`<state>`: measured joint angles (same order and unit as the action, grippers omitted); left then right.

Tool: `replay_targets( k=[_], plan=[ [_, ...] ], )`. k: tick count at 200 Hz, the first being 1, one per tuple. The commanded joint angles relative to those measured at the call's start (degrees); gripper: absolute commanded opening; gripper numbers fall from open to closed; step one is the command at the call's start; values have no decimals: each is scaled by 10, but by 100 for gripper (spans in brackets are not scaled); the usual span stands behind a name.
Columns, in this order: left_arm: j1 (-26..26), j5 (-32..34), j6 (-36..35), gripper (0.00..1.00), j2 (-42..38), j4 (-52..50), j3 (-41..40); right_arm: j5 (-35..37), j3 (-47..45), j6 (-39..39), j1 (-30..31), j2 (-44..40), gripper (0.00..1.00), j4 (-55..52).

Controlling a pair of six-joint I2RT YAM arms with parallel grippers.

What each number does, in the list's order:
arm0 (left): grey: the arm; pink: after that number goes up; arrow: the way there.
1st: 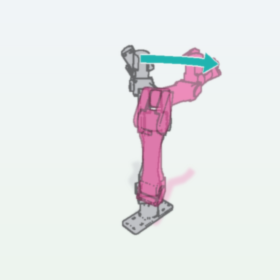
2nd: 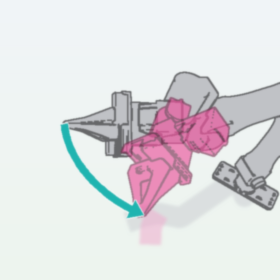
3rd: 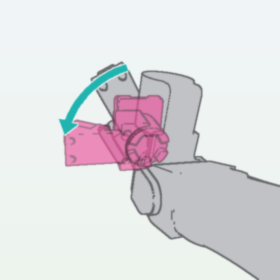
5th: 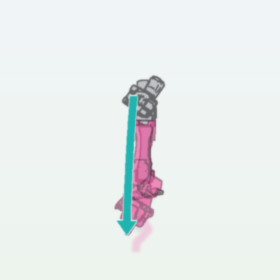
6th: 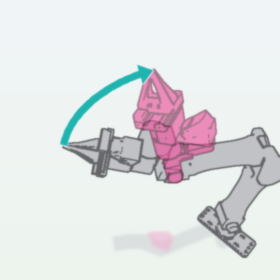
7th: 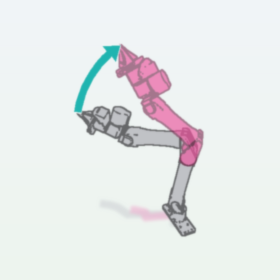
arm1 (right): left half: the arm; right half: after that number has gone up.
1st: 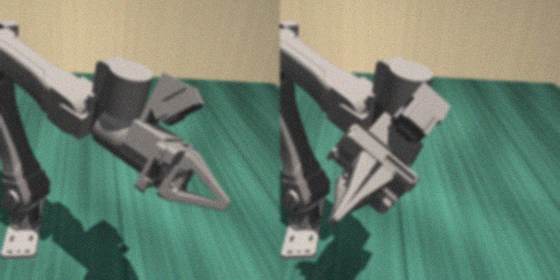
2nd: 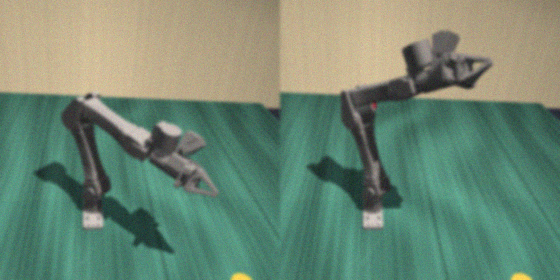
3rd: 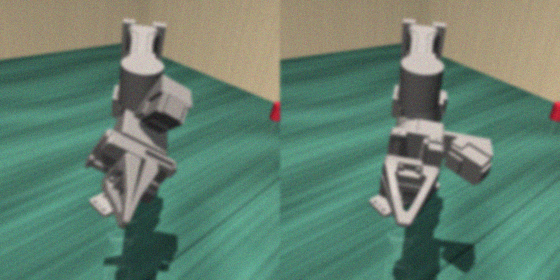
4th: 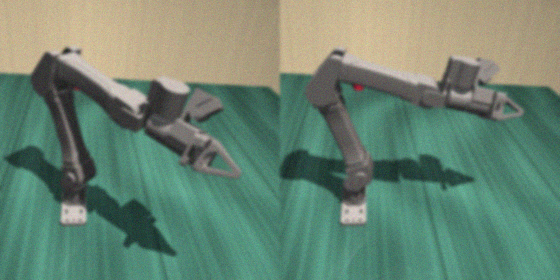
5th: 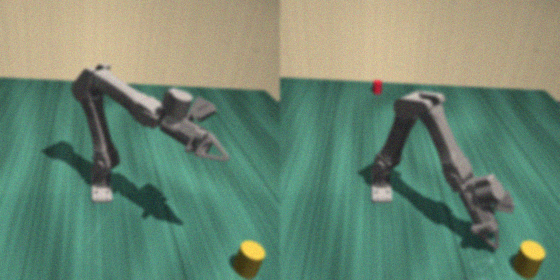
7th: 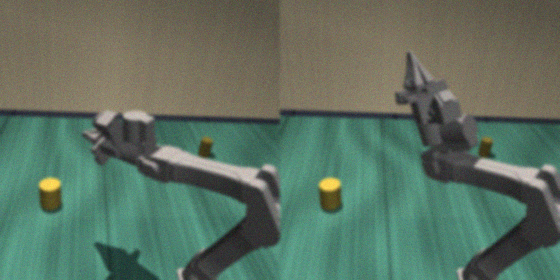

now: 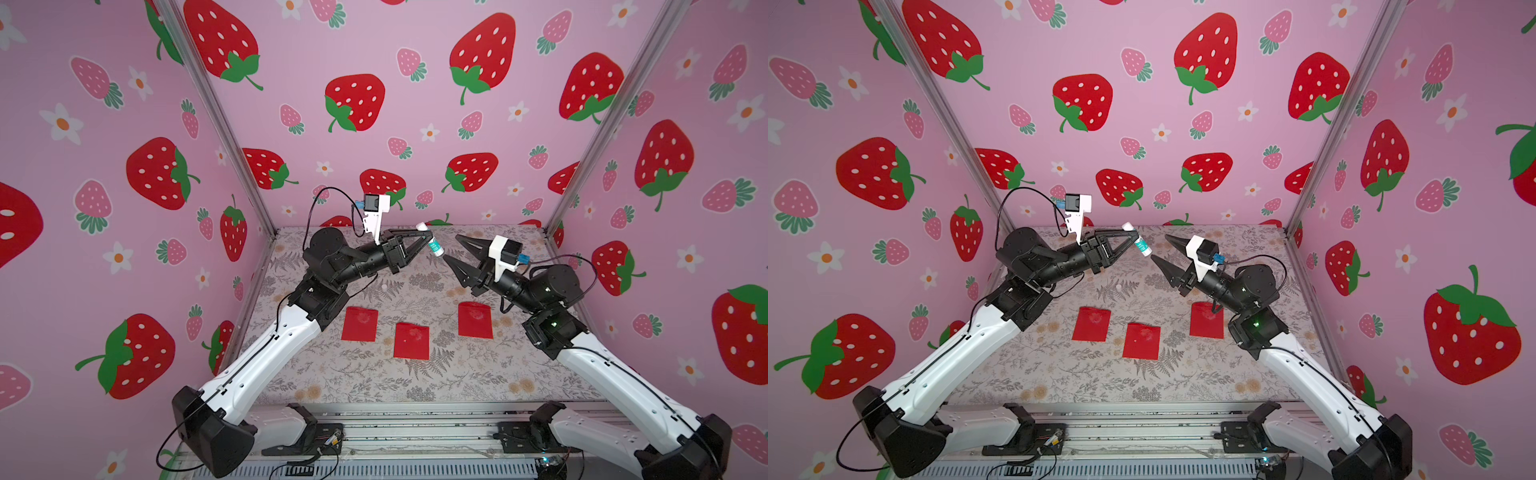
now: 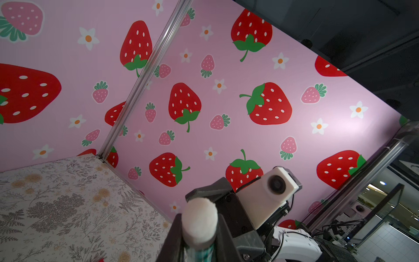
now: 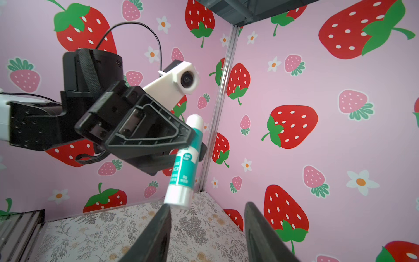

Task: Seal the envelope with a glue stick
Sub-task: Unscrew the glue stick.

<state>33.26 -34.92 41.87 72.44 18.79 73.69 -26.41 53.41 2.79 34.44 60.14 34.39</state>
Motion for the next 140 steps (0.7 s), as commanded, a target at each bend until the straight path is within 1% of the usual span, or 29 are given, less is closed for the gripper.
replay_targets(
  k=[1, 24, 74, 108, 140],
  plan=[
    [-1, 11, 9, 0, -7, 31, 1, -25, 23, -11, 0, 7, 49, 34],
    [-1, 12, 11, 0, -7, 33, 0, -15, 36, -22, 0, 24, 46, 28],
    [-1, 19, 6, 0, -8, 35, -4, -24, 53, -54, 2, 57, 39, 36],
    [-1, 32, 0, 0, -10, 31, -8, -42, 53, -66, 6, 62, 38, 44],
    [-1, 29, -5, 0, -6, 28, -2, -23, 52, -68, 10, 66, 33, 41]
  ],
)
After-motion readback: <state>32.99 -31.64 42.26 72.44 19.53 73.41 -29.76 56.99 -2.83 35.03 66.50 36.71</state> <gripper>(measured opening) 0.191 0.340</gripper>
